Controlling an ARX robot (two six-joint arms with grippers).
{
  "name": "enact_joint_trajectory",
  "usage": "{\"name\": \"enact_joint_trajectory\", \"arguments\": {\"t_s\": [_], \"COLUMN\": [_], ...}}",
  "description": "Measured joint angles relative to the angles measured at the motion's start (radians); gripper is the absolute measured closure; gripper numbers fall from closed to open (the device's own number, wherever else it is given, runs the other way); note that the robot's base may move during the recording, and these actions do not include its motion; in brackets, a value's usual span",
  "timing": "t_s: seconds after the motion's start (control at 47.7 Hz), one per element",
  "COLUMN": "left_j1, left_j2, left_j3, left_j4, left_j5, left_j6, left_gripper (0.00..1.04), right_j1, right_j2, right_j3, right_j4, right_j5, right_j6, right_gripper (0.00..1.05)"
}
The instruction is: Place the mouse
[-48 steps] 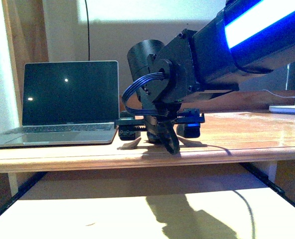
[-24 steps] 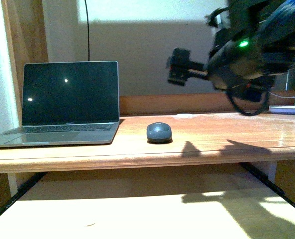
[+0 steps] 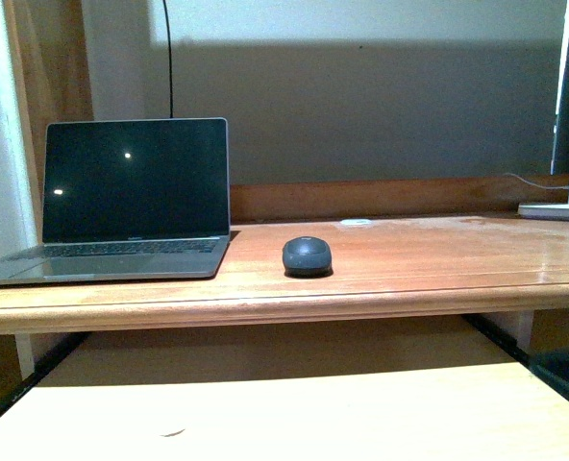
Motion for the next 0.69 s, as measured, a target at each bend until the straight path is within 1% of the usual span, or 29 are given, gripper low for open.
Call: {"name": "enact_joint_trajectory", "arguments": {"t_s": [0.084,0.21,0.252,0.294,0.356,0.44,0.608,0.692], "left_j1": [0.0,0.0,0.0,0.0,0.0,0.0,0.0,0.0], "left_j2": [0.0,0.0,0.0,0.0,0.0,0.0,0.0,0.0], "left_j3": [0.0,0.0,0.0,0.0,0.0,0.0,0.0,0.0], "left_j4": [0.0,0.0,0.0,0.0,0.0,0.0,0.0,0.0], "left_j5": [0.0,0.0,0.0,0.0,0.0,0.0,0.0,0.0], "left_j6": [0.0,0.0,0.0,0.0,0.0,0.0,0.0,0.0], "left_gripper": [0.08,0.08,0.08,0.08,0.08,0.08,0.08,0.08], "right_j1": [-0.037,-0.116,-0.128,-0.127,-0.115,-0.083,0.001,0.053], "right_j2": [-0.037,-0.083,-0.096,-0.098,-0.093,-0.067,0.034,0.12], "right_j3": [-0.066,-0.144,-0.169,-0.183,-0.2,-0.209,-0.201,-0.171], "right_j4": [0.02,0.048,0.043,0.042,0.047,0.079,0.181,0.245], "right_j5": [-0.073,-0.18,-0.212,-0.224,-0.22,-0.191,-0.109,-0.051], "right_j6": [-0.008,-0.006,-0.019,-0.03,-0.043,-0.053,-0.056,-0.052], "right_gripper": [0.07,0.07,0.07,0.07,0.07,0.07,0.07,0.07]}}
